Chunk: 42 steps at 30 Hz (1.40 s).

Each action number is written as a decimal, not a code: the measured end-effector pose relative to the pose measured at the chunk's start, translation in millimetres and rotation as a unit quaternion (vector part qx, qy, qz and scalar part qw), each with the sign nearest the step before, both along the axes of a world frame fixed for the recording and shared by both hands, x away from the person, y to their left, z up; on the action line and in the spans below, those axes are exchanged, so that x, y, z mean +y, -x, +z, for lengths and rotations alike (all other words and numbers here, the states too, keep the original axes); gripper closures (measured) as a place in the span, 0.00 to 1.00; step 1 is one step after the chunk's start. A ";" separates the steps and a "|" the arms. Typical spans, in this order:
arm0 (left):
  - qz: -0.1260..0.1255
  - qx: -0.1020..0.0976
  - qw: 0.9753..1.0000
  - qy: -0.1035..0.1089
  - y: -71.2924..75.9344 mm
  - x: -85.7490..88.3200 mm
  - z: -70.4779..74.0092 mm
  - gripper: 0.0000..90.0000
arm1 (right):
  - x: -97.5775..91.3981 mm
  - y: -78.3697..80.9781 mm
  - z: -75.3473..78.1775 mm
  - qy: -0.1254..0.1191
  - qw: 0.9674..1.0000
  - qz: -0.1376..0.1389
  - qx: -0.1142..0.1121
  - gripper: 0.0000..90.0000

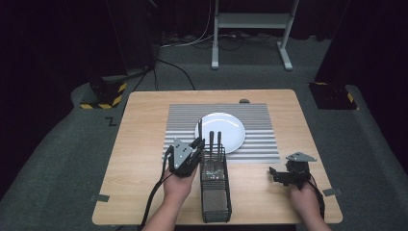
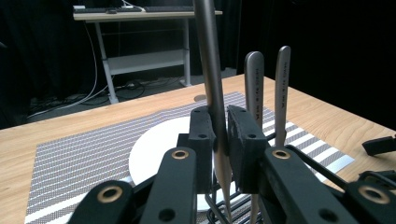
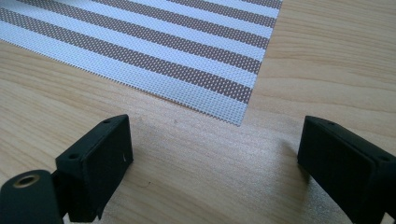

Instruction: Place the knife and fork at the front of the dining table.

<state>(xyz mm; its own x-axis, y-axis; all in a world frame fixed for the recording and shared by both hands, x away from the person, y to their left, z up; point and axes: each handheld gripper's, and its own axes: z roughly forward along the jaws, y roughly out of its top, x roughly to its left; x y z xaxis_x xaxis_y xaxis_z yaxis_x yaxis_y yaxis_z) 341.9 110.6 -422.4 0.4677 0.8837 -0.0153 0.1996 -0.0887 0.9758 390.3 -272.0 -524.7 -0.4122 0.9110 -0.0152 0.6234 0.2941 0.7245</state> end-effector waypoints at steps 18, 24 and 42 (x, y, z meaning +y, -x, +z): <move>-0.001 -0.028 0.999 0.022 19.2 -3.6 7.8 0.92 | 0.0 0.0 0.0 0.000 1.000 0.000 0.000 0.11; -0.010 -0.040 0.998 0.043 21.9 -1.8 18.2 0.92 | 0.0 0.0 0.0 0.000 1.000 0.000 0.000 0.11; -0.009 -0.100 0.993 0.069 37.8 7.9 76.3 0.92 | -0.1 0.2 0.0 0.000 1.000 0.000 0.000 0.11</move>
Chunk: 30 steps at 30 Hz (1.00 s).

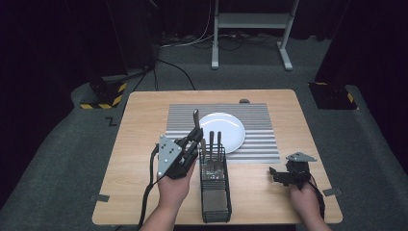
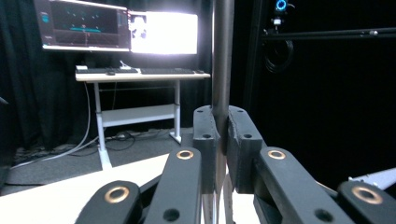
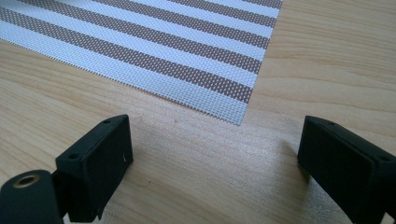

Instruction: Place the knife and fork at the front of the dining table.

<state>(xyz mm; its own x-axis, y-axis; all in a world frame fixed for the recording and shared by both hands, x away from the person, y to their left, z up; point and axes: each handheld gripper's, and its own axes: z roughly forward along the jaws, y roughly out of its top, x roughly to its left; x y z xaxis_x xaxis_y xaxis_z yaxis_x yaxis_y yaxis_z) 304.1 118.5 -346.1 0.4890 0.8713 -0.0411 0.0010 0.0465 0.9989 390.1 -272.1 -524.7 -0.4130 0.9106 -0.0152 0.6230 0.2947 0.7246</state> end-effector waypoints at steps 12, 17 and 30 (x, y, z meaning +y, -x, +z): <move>0.047 0.001 0.999 -0.005 -7.4 18.9 2.1 0.92 | 0.0 0.0 0.0 0.000 1.000 0.000 0.000 0.11; 0.065 0.007 0.998 -0.004 -14.6 24.0 -9.8 0.92 | 0.0 -0.1 0.0 0.000 1.000 0.000 0.000 0.11; 0.104 0.043 0.993 -0.021 -36.6 31.9 -49.2 0.92 | 0.0 -0.1 0.0 0.000 1.000 0.000 0.000 0.11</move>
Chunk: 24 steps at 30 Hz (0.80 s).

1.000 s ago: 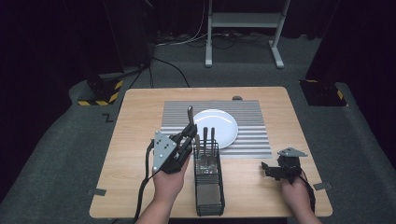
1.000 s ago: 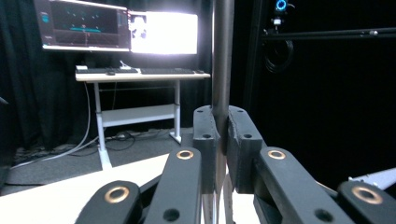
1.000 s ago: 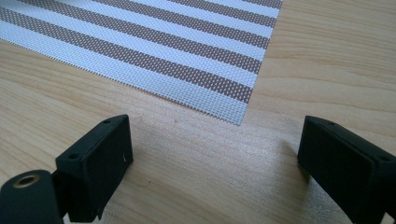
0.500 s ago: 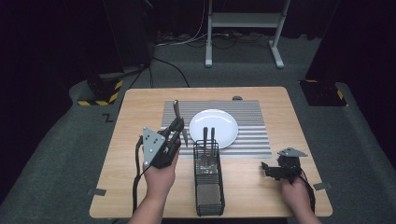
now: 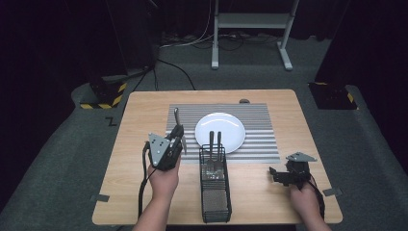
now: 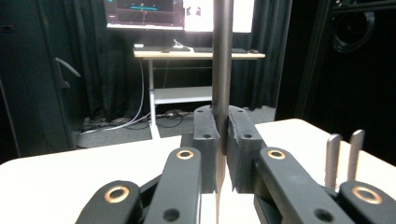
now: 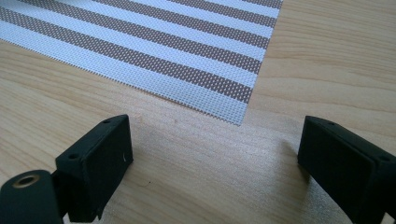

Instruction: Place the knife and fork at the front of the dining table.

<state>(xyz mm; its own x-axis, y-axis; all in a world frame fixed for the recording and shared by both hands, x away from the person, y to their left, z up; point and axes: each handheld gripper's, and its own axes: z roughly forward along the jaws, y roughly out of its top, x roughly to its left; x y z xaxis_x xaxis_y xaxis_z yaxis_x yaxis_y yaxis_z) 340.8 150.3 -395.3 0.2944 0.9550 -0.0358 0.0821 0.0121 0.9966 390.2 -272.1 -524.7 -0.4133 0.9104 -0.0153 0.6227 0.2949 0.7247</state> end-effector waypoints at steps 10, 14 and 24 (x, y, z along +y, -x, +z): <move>0.019 0.017 1.000 -0.007 -15.0 -4.5 -18.3 0.92 | 0.3 -0.2 0.0 0.000 1.000 0.000 0.001 0.11; 0.027 0.020 0.999 -0.004 -19.1 -4.3 -21.7 0.92 | 0.3 -0.2 0.0 -0.001 1.000 0.000 0.000 0.11; 0.034 0.042 0.999 0.009 -27.0 -1.3 -32.6 0.92 | 0.3 -0.2 0.0 0.000 1.000 0.000 0.001 0.11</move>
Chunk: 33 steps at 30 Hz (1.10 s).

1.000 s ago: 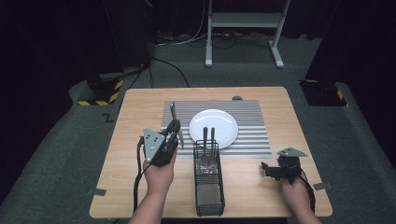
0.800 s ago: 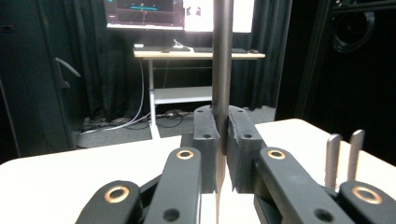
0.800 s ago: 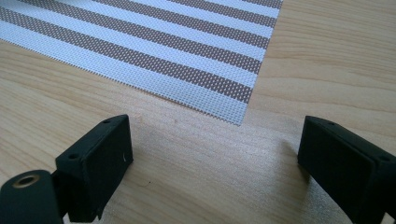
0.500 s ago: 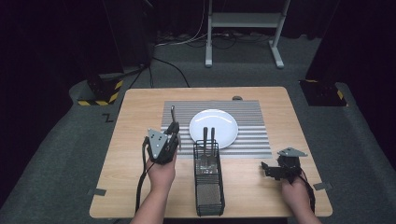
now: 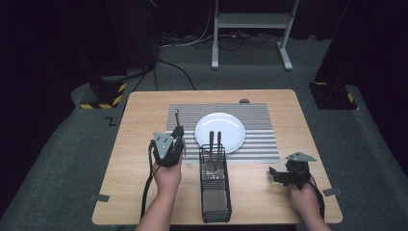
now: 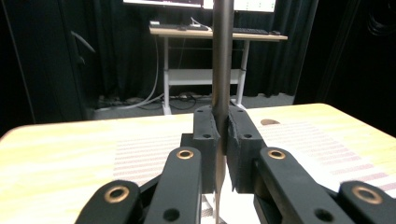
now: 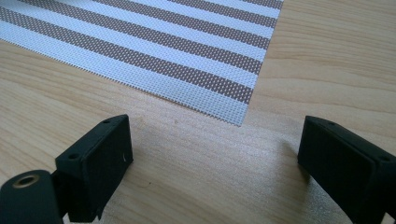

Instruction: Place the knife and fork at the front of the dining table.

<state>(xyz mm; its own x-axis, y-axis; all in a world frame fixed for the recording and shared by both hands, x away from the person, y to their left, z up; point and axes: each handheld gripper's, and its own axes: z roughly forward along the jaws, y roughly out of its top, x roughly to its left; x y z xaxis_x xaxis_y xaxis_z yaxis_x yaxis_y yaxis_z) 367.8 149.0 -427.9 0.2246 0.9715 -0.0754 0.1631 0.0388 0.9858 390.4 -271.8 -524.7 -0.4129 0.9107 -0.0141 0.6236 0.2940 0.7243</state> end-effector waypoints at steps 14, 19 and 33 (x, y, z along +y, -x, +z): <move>0.008 0.007 1.000 -0.013 -5.2 -3.6 -6.9 0.92 | 0.0 0.0 0.0 0.000 1.000 0.000 0.000 0.11; 0.013 0.018 1.000 -0.010 -10.3 -4.5 -13.7 0.92 | 0.0 0.0 0.0 0.000 1.000 0.000 0.000 0.11; 0.020 0.038 0.999 -0.002 -34.8 -5.1 -20.8 0.92 | -0.1 0.1 0.0 0.000 1.000 0.000 0.000 0.11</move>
<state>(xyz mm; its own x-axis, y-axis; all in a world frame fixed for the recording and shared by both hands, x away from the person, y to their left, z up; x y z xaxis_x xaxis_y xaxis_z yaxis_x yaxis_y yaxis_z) 402.6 143.9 -448.7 0.1804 0.9797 -0.0874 0.2350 0.0433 0.9710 390.3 -271.9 -524.7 -0.4131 0.9106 -0.0141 0.6237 0.2942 0.7242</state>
